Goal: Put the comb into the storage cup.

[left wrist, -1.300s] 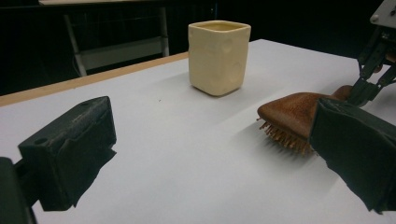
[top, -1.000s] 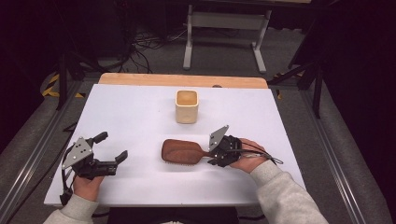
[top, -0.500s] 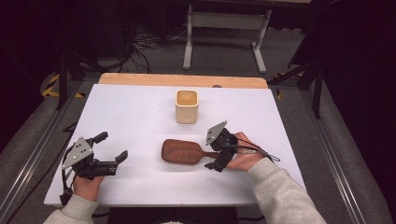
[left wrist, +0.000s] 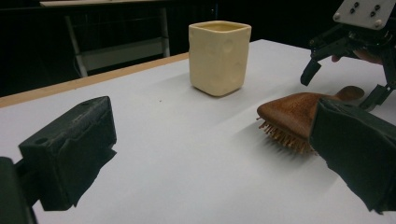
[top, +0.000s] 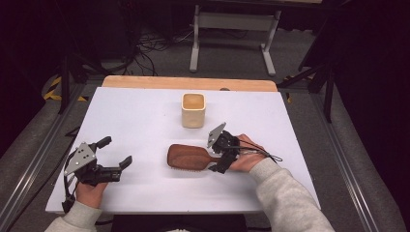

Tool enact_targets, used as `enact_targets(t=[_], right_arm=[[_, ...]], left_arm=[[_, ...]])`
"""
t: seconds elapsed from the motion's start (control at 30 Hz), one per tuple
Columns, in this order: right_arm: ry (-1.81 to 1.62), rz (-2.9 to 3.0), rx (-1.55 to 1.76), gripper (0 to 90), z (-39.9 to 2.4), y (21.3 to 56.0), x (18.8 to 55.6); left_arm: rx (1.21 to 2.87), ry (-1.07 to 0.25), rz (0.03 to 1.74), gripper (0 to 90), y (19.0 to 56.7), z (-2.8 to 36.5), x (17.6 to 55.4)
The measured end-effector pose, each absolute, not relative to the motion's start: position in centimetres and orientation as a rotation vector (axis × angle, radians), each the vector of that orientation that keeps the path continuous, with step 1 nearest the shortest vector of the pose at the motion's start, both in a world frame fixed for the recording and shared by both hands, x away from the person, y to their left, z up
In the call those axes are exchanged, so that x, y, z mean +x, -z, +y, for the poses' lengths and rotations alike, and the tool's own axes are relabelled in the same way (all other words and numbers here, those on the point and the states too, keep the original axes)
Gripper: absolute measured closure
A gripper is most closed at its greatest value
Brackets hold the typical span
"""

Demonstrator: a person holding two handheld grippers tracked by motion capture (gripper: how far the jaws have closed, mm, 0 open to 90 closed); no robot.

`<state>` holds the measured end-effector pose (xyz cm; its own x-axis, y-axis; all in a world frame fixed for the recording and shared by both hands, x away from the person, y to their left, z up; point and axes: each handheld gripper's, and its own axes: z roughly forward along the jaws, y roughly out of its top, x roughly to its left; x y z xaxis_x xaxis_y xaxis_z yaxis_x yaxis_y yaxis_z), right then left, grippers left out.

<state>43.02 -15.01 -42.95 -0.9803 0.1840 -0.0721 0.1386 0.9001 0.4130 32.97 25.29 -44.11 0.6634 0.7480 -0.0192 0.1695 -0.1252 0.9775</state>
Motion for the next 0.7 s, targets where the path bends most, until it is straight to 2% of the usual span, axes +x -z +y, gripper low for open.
enact_targets(t=[0.17, 0.2, 0.27, 0.37, 0.43, 0.57, 0.6, 0.63, 0.67, 0.7], right_arm=[[-0.594, 2.980, 0.222, 14.5, -14.64, 43.44, 43.23], [-0.576, 2.995, 0.227, 19.7, -14.58, 43.67, 43.37], [-0.574, 3.004, 0.231, 22.1, -14.55, 43.75, 43.37], [-0.552, 3.033, 0.209, 35.1, -14.42, 43.81, 43.29], [-0.548, 3.043, 0.208, 37.0, -14.38, 43.79, 43.23], [-0.565, 3.052, 0.204, 48.3, -14.33, 43.71, 43.43], [-0.565, 3.052, 0.204, 48.3, -14.33, 43.71, 43.43], [-0.565, 3.055, 0.196, 51.7, -14.34, 43.67, 43.47], [-0.562, 3.062, 0.195, 60.7, -14.31, 43.56, 43.45], [-0.549, 3.062, 0.188, 64.6, -14.30, 43.49, 43.41]], left_arm=[[1.655, -0.588, 0.761, 1.8, 44.13, 25.23, 32.96], [1.654, -0.588, 0.760, 1.7, 44.13, 25.22, 32.96], [1.655, -0.586, 0.752, 1.6, 44.08, 25.25, 32.93], [1.648, -0.571, 0.735, 0.8, 44.08, 25.15, 32.93], [1.650, -0.566, 0.728, 0.5, 44.10, 25.12, 32.97], [1.633, -0.589, 0.722, 0.4, 44.08, 25.09, 32.87], [1.633, -0.589, 0.722, 0.3, 44.08, 25.09, 32.87], [1.633, -0.587, 0.722, 0.3, 44.10, 25.08, 32.88], [1.634, -0.586, 0.721, 0.3, 44.12, 25.06, 32.90], [1.635, -0.586, 0.724, 0.2, 44.16, 25.00, 32.92]])
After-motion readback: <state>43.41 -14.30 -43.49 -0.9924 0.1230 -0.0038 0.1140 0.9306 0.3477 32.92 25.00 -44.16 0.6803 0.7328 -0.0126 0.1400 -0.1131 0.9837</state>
